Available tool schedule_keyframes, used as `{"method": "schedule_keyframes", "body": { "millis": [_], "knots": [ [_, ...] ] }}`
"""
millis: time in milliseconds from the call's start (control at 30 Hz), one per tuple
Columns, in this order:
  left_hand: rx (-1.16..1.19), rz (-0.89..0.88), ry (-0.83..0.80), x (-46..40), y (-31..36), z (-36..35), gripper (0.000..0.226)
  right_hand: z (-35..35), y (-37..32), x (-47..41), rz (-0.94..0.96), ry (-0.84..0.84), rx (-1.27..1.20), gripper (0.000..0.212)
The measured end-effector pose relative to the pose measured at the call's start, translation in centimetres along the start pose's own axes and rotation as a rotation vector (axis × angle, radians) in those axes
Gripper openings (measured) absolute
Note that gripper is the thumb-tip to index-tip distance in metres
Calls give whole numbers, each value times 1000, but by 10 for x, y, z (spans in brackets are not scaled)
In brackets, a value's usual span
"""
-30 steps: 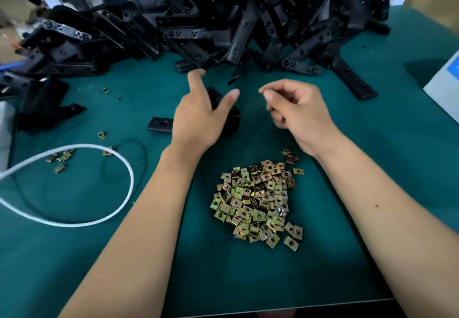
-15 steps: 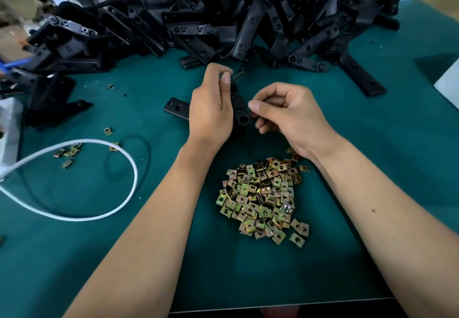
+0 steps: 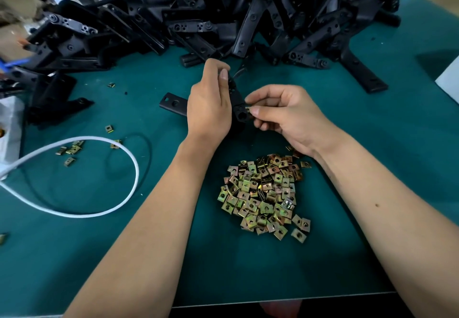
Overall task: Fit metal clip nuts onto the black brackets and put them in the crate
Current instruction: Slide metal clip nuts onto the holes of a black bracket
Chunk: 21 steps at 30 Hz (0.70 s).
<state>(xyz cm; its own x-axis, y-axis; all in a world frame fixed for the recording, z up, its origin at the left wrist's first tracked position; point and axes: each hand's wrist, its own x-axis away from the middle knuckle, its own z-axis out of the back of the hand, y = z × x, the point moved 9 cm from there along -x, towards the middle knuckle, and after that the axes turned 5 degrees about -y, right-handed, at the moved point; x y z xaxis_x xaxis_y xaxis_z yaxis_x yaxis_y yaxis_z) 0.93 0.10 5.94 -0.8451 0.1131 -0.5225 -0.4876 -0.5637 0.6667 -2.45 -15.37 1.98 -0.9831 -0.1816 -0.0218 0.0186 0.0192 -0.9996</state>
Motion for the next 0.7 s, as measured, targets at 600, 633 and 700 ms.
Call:
{"method": "schedule_keyframes", "body": {
  "millis": [600, 633, 700],
  "knots": [
    [-9, -10, -21, 0, 0, -3, 26, 2, -2, 1, 9, 65, -30, 12],
    [-12, -9, -22, 0, 0, -3, 26, 1, -3, 1, 9, 63, -31, 11],
    [-27, -16, -28, 0, 1, -3, 26, 0, -3, 1, 8, 55, -56, 9]
  ]
}}
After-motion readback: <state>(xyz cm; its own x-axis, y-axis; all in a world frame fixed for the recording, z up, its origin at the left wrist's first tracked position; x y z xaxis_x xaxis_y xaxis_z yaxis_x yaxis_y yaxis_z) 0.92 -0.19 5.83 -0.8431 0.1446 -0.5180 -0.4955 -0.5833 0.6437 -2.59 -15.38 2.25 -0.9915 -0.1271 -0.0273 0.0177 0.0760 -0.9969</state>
